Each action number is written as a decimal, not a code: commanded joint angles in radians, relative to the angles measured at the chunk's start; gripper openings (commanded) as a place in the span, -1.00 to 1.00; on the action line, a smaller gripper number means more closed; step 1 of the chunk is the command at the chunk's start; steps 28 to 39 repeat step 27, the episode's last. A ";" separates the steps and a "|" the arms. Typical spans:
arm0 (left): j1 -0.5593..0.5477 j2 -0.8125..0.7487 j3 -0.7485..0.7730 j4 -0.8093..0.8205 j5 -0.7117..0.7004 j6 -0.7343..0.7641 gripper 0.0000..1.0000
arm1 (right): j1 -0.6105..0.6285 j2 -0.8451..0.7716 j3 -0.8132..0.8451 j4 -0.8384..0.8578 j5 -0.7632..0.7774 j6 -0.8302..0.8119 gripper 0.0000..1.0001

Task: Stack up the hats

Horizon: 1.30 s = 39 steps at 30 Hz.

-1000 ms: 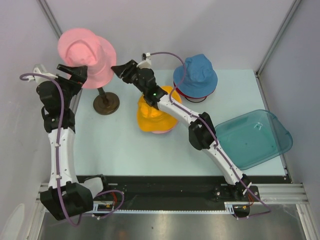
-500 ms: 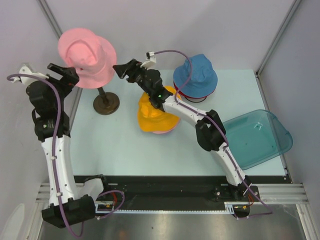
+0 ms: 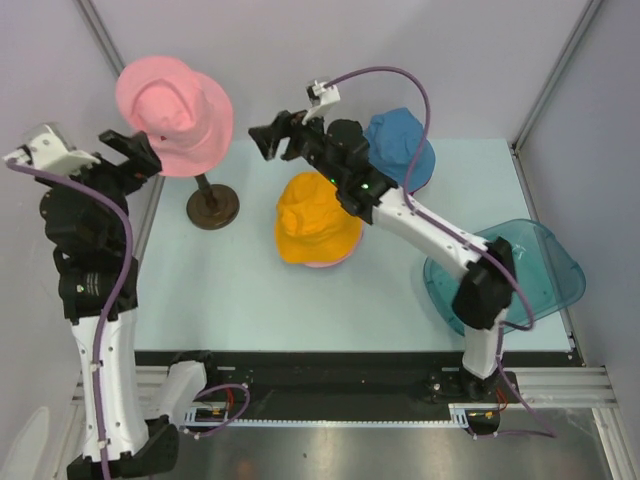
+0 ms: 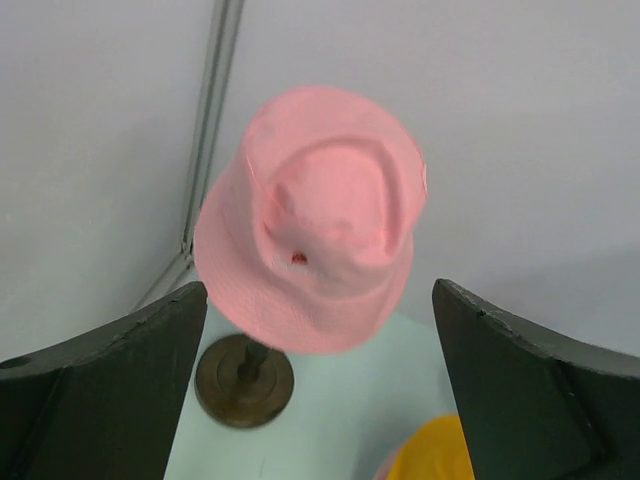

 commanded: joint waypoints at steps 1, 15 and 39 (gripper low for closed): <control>-0.104 -0.069 -0.165 -0.082 -0.046 0.084 1.00 | 0.017 -0.256 -0.324 -0.196 0.141 -0.246 0.56; -0.200 -0.408 -0.549 -0.098 0.024 0.054 1.00 | -0.244 -1.120 -1.059 -0.512 0.442 -0.039 0.55; -0.200 -0.410 -0.541 -0.102 -0.019 0.051 1.00 | -0.241 -1.226 -1.149 -0.530 0.495 0.004 0.53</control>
